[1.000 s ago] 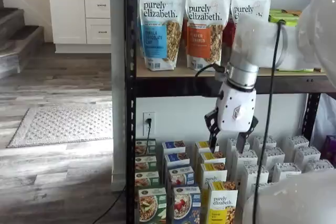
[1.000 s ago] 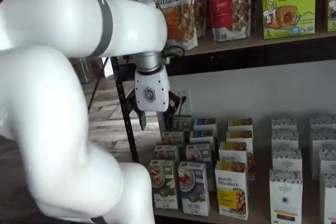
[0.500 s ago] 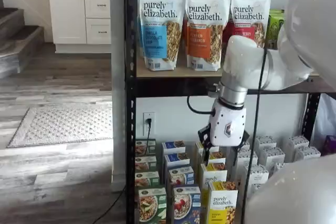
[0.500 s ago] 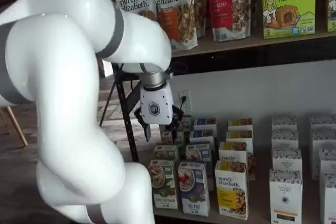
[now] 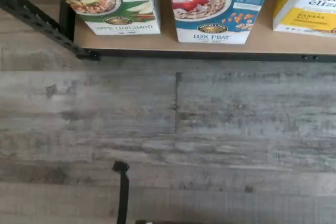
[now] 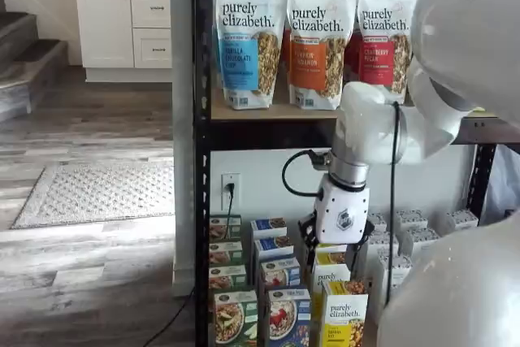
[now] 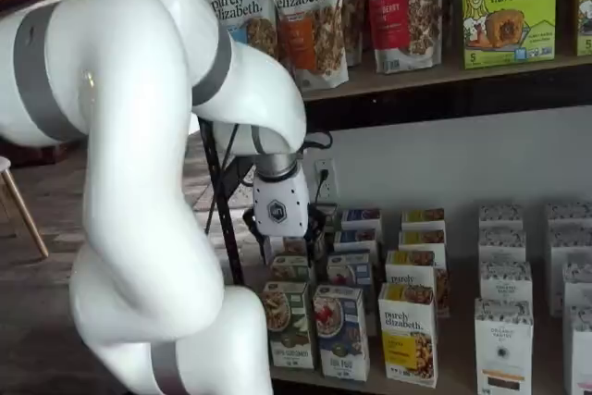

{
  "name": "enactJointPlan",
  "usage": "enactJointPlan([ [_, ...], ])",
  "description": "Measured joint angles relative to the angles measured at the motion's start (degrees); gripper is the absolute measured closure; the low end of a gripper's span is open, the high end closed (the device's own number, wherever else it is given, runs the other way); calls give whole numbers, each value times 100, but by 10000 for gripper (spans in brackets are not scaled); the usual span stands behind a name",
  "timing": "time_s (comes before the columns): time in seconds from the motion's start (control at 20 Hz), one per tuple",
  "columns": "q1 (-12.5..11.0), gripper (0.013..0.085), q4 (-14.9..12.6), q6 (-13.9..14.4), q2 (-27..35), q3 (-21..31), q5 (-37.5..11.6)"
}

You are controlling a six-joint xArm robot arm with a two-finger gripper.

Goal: Pick up the blue and white box that is on the bottom shelf, the second box from the left

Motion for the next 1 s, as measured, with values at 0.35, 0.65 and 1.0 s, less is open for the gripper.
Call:
enactJointPlan([
  [0.35,80,130,-232,211,602,-96,-516],
  [0.65,53,130,-69,27,1087,-153,-1084],
  [1.0,128,130,-92,78,1695,-267,-1740],
])
